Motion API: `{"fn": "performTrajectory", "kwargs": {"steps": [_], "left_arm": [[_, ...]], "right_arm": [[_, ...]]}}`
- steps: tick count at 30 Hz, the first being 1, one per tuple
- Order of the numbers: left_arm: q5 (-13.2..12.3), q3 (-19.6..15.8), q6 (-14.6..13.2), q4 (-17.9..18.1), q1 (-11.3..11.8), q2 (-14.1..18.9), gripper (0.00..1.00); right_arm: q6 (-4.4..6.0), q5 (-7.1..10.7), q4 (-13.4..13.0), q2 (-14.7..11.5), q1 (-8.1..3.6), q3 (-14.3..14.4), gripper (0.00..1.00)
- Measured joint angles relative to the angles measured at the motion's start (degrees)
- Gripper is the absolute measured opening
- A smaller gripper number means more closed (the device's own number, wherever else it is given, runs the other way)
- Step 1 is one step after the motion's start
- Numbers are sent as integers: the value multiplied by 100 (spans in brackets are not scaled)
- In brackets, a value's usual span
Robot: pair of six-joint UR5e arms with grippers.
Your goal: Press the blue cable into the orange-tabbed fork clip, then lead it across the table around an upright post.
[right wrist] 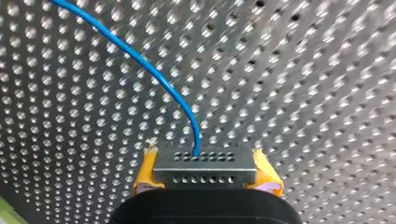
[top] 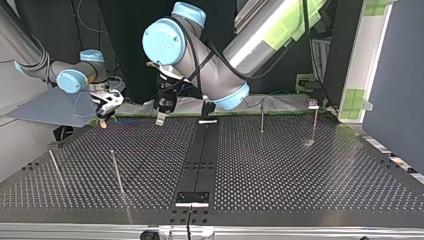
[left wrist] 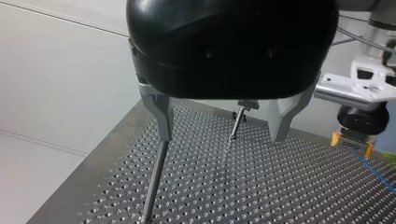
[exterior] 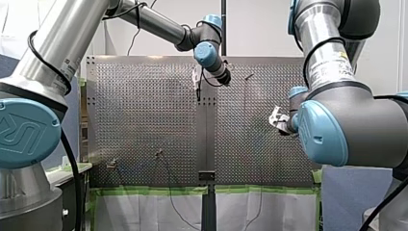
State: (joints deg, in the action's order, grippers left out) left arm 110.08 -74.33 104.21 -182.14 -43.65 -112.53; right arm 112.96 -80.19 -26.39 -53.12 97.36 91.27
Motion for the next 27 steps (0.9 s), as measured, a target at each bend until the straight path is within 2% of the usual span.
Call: {"fn": "performTrajectory", "kwargs": {"steps": [6, 17, 27], "left_arm": [[0, 0, 8, 1, 17, 0, 99], [3, 0, 11, -6, 29, 0, 99], [0, -1, 39, -7, 30, 0, 99]], "right_arm": [[-8, -5, 308, -309, 45, 1, 0], [3, -17, 806, -811, 42, 1, 0], [25, -29, 881, -1256, -7, 1, 0]]}}
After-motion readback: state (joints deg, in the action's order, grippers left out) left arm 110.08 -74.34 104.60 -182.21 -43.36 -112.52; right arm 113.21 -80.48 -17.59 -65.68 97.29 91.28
